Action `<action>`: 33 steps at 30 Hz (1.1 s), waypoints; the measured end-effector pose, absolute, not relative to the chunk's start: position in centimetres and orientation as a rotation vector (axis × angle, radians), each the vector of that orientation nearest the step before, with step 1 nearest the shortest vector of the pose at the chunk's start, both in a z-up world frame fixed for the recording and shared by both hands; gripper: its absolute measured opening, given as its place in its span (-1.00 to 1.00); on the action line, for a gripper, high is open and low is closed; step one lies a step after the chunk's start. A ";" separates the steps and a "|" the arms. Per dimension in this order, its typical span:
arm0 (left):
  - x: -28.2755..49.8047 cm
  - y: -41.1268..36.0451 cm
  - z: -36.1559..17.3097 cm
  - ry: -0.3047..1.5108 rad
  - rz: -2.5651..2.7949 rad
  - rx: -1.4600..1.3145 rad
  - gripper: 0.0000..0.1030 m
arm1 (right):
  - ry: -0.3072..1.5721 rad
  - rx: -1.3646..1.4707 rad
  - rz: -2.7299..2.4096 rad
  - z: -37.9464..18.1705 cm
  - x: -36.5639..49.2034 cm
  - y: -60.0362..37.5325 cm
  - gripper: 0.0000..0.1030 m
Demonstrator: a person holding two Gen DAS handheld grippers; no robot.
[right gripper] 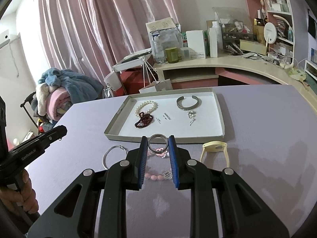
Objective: Organize jewelry
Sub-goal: 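Lift the ring and pearl pendant and carry them over the white tray, then lower the ring into the tray and open the right tool while the left tool releases the pendant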
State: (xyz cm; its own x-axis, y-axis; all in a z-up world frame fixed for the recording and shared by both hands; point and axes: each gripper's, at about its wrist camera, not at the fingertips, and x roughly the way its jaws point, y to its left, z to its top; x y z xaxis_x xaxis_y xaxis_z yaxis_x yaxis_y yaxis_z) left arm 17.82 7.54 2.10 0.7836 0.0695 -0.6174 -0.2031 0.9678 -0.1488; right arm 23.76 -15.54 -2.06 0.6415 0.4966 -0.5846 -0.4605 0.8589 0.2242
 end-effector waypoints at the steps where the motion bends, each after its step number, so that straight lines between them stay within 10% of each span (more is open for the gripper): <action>1: 18.0 7.5 2.1 0.656 0.148 -0.213 -0.75 | 0.685 0.057 0.545 -2.1 23.9 -15.5 -0.57; 33: 30.0 10.5 1.2 0.677 0.092 -0.205 -0.75 | 0.848 0.026 0.449 -6.1 38.0 -11.7 -0.55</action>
